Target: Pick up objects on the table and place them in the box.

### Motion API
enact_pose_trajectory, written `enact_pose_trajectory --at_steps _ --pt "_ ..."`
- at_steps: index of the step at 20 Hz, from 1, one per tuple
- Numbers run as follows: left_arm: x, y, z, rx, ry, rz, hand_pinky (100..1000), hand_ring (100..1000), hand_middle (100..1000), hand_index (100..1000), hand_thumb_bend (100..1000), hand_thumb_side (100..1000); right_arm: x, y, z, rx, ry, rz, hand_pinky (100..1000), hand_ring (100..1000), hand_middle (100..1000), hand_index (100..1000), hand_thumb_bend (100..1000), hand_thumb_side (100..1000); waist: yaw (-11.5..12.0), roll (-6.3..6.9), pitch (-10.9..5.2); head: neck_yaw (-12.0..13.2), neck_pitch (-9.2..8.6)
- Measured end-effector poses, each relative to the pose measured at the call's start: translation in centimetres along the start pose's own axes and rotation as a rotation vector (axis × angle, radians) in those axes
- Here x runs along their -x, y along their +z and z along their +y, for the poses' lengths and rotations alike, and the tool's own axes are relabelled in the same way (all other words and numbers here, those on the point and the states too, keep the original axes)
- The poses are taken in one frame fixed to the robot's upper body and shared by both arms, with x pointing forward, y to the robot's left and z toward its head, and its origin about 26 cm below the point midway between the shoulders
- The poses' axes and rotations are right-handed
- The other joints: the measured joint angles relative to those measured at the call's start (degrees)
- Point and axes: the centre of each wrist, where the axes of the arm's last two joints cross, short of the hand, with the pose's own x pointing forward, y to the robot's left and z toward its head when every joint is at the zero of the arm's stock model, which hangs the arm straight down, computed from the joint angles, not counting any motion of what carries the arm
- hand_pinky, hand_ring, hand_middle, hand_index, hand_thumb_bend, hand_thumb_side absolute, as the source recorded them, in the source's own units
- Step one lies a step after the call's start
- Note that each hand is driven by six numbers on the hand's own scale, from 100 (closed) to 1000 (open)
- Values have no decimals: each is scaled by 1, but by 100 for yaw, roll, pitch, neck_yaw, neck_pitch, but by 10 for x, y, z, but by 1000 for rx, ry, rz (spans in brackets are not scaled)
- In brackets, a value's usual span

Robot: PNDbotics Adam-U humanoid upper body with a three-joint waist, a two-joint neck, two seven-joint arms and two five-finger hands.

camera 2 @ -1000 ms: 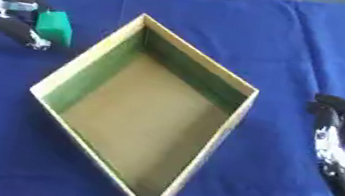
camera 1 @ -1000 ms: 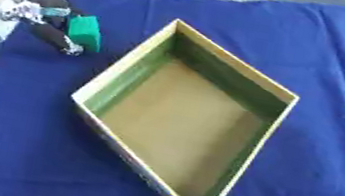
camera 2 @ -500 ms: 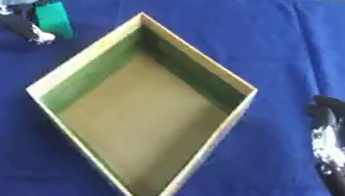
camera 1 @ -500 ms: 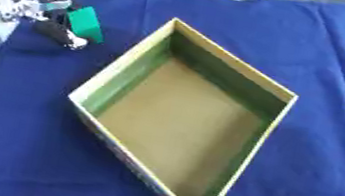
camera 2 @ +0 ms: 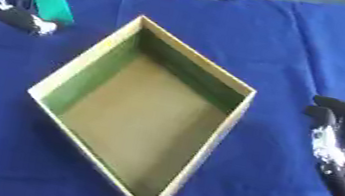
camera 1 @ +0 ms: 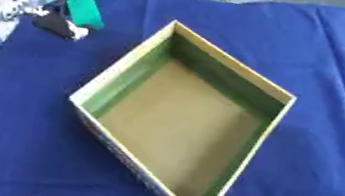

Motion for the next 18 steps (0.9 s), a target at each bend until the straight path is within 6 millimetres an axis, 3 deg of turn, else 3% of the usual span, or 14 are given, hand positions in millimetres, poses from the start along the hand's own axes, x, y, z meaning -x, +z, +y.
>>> enact_pose_trajectory --at_steps 1,11,18 --pt "-1 0 1 -8 1 -4 447 515 504 612 100 653 0 0 0 0 0 1 840 759 588 756 100 640 16 -4 -24 -14 25" --pt "-19 9 34 -85 16 -126 432 500 484 588 100 596 3 5 -4 17 10 25 840 760 590 757 100 665 233 -28 -367 -147 294" --pt "-53 24 49 -97 25 -282 429 500 481 582 100 586 4 7 -8 24 17 33 840 761 592 759 100 666 339 -58 -540 -207 477"
